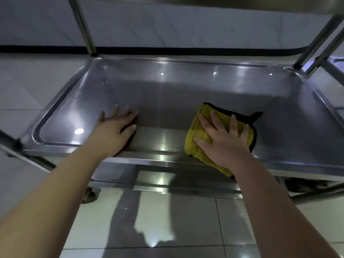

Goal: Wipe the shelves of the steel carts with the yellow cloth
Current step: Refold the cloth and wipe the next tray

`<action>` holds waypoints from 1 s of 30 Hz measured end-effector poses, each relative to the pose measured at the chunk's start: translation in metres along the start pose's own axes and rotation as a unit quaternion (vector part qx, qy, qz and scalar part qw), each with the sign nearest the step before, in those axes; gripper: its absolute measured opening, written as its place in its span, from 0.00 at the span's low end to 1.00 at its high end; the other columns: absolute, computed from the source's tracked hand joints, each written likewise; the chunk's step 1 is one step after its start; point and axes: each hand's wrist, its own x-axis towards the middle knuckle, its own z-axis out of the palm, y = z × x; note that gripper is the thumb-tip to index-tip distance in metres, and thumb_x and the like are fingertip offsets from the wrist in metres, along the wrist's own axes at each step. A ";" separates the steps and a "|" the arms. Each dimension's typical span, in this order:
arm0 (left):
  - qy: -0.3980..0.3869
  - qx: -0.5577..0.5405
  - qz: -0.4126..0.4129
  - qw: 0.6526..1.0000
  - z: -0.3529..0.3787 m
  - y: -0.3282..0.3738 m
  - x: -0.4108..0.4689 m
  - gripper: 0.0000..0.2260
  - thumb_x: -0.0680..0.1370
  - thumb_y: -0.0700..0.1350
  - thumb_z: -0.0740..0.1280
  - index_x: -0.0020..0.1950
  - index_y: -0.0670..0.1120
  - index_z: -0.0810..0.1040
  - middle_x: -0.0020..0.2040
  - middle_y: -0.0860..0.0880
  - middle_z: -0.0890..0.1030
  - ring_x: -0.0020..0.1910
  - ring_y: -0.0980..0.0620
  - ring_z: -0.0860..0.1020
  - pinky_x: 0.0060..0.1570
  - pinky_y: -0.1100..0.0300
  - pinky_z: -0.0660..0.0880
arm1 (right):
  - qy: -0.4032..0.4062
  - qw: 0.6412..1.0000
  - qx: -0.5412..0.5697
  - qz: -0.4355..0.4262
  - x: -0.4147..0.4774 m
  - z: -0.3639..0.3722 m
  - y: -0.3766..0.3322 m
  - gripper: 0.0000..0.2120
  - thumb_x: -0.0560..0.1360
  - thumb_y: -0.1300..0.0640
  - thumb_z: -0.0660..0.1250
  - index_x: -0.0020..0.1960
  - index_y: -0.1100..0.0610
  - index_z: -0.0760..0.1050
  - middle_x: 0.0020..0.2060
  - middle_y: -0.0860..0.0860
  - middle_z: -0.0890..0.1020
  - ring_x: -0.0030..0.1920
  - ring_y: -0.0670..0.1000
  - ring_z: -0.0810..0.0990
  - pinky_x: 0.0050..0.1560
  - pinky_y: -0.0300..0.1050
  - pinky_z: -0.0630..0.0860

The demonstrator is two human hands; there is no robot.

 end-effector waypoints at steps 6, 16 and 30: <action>0.012 -0.021 -0.016 1.000 0.010 -0.003 0.003 0.21 0.83 0.49 0.54 0.77 0.58 0.60 0.78 0.55 0.56 0.78 0.54 0.48 0.74 0.50 0.38 | -0.030 0.999 -0.007 0.045 0.023 -0.002 -0.048 0.34 0.73 0.29 0.40 0.76 0.35 0.36 0.78 0.43 0.37 0.75 0.66 0.33 0.68 0.75 0.34; 0.101 -0.107 -0.076 0.986 0.009 -0.022 -0.008 0.26 0.78 0.49 0.47 0.78 0.56 0.57 0.79 0.53 0.56 0.77 0.56 0.44 0.73 0.56 0.33 | -0.012 0.990 -0.004 -0.140 0.055 0.007 -0.149 0.32 0.73 0.29 0.45 0.76 0.33 0.46 0.78 0.40 0.44 0.77 0.62 0.37 0.68 0.72 0.32; 0.167 -0.130 -0.067 0.975 0.018 -0.012 -0.007 0.24 0.81 0.48 0.53 0.76 0.62 0.56 0.68 0.68 0.52 0.62 0.75 0.38 0.73 0.49 0.44 | -0.056 0.988 0.032 0.138 0.030 -0.014 0.019 0.32 0.72 0.28 0.40 0.75 0.32 0.37 0.77 0.37 0.37 0.76 0.61 0.34 0.71 0.70 0.35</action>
